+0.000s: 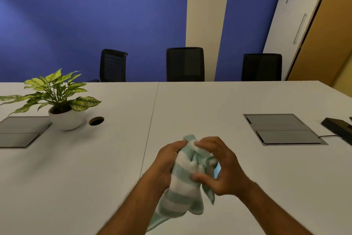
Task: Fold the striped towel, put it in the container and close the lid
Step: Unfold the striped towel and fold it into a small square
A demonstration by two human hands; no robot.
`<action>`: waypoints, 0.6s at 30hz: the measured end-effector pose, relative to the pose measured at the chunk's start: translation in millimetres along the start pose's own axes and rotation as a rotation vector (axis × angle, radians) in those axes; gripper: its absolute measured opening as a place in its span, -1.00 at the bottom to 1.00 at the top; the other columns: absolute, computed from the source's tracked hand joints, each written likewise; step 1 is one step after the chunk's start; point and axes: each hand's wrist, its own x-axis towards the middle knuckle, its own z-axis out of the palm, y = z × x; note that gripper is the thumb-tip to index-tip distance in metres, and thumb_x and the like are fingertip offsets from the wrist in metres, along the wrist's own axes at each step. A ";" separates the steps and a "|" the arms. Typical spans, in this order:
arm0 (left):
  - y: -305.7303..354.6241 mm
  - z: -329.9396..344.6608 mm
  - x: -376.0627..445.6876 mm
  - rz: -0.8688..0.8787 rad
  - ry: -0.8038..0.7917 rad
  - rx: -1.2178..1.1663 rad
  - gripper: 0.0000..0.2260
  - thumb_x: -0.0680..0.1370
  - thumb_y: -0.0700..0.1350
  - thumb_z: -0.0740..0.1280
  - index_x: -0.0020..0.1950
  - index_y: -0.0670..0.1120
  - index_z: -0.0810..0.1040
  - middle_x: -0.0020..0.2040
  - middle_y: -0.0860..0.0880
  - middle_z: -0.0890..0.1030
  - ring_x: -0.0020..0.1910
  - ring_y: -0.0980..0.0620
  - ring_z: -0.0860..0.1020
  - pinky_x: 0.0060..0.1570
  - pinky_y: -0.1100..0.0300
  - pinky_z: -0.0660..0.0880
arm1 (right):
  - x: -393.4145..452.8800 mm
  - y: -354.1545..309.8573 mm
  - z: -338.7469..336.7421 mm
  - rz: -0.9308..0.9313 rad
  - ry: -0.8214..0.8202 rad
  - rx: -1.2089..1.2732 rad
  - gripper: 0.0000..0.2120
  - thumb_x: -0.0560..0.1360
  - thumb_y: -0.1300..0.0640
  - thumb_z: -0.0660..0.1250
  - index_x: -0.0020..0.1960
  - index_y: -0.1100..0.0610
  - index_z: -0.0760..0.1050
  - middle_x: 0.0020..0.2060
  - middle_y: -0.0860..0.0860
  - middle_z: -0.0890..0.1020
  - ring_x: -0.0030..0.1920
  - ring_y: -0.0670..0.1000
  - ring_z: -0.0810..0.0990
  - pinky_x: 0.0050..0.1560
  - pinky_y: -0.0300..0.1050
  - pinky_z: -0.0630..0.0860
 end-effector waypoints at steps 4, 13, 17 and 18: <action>10.7 -2.2 8.4 -0.024 0.034 0.059 -0.74 0.59 -0.07 0.31 0.15 -0.25 0.54 -0.13 -0.23 0.60 -0.14 -0.19 0.57 -0.10 -0.02 0.51 | 12.0 -0.7 -4.8 -0.008 0.066 -0.099 -0.84 0.41 0.10 0.52 -0.08 0.16 0.66 -0.15 0.02 0.62 -0.14 -0.05 0.61 -0.17 -0.01 0.59; 20.4 -13.9 16.9 0.423 0.366 0.675 -0.77 0.51 0.08 0.41 0.00 -0.07 0.64 -0.05 -0.06 0.70 -0.07 -0.05 0.66 -0.12 0.07 0.60 | 39.4 -0.7 -22.4 0.511 0.192 0.248 -0.91 0.35 0.17 0.57 -0.21 0.02 0.68 -0.24 -0.04 0.72 -0.21 -0.06 0.67 -0.14 -0.15 0.58; 7.2 -6.4 8.1 1.016 0.347 0.663 -0.78 0.50 0.15 0.34 -0.04 0.02 0.59 -0.11 0.11 0.66 -0.08 0.08 0.62 -0.17 0.35 0.52 | 48.1 -3.9 -28.3 0.641 0.271 0.481 -0.88 0.40 0.23 0.51 -0.11 0.05 0.70 -0.11 0.00 0.74 -0.08 -0.02 0.68 -0.05 -0.04 0.62; 2.8 -4.4 5.8 1.108 0.250 0.659 -0.76 0.49 0.14 0.32 -0.02 0.00 0.60 -0.09 0.09 0.66 -0.06 0.06 0.62 -0.14 0.32 0.52 | 51.2 -6.5 -29.5 0.662 0.292 0.526 -0.88 0.40 0.24 0.51 -0.10 0.06 0.70 -0.09 0.01 0.74 -0.07 0.00 0.68 -0.04 -0.01 0.63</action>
